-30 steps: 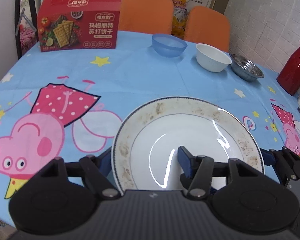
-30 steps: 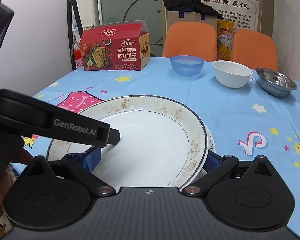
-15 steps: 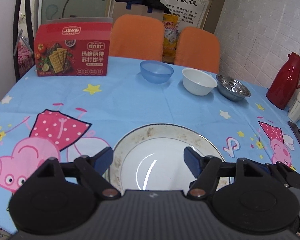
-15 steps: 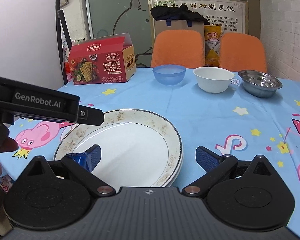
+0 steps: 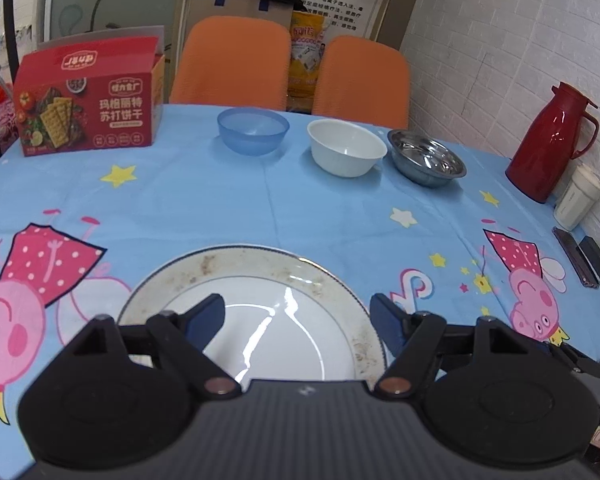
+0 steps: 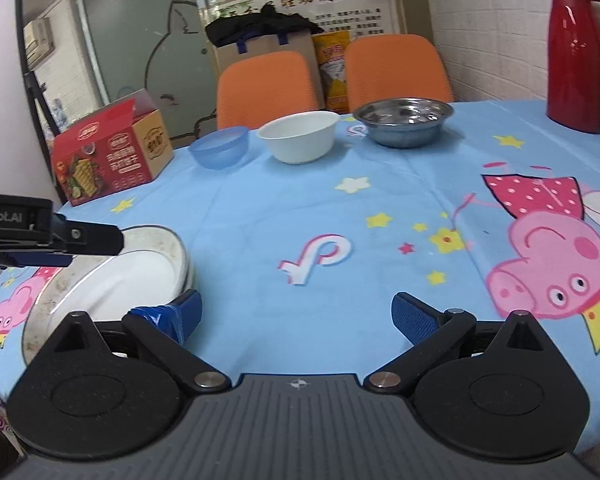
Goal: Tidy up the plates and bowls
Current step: 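Carry the rimmed plate with the left gripper and lower it onto the plate stack, then move the left gripper to the steel bowl and grasp its rim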
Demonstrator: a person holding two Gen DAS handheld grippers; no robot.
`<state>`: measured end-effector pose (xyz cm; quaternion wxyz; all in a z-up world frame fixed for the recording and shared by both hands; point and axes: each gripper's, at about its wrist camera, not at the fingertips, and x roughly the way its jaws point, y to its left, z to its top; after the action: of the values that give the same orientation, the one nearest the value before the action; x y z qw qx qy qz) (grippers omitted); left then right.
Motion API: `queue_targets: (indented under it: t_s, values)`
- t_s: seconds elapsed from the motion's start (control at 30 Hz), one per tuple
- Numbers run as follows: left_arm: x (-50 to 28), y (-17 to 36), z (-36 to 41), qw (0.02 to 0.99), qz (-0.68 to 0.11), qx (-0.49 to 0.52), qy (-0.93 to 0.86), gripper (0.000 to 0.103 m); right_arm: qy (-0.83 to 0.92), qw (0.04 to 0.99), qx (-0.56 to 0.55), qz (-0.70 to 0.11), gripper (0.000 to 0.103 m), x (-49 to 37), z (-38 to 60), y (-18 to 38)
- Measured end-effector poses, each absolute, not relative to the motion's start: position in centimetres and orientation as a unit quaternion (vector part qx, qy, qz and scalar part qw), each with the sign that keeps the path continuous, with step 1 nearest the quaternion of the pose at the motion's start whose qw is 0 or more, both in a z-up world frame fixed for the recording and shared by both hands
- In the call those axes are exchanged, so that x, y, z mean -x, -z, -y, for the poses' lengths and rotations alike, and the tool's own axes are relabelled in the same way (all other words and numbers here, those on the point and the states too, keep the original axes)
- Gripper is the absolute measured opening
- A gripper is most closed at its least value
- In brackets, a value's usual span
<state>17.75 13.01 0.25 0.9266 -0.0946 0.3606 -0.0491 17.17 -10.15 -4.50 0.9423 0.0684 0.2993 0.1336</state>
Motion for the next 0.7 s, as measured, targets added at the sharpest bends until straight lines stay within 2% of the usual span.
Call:
queue_targets:
  t_s: [0.7]
  values:
    - [-25.5, -1.0, -6.0, 0.909, -0.399, 0.027, 0.115, 0.073, -0.115, 0.930, -0.149, -0.316, 0.089, -22.2, 17.3, 4.9]
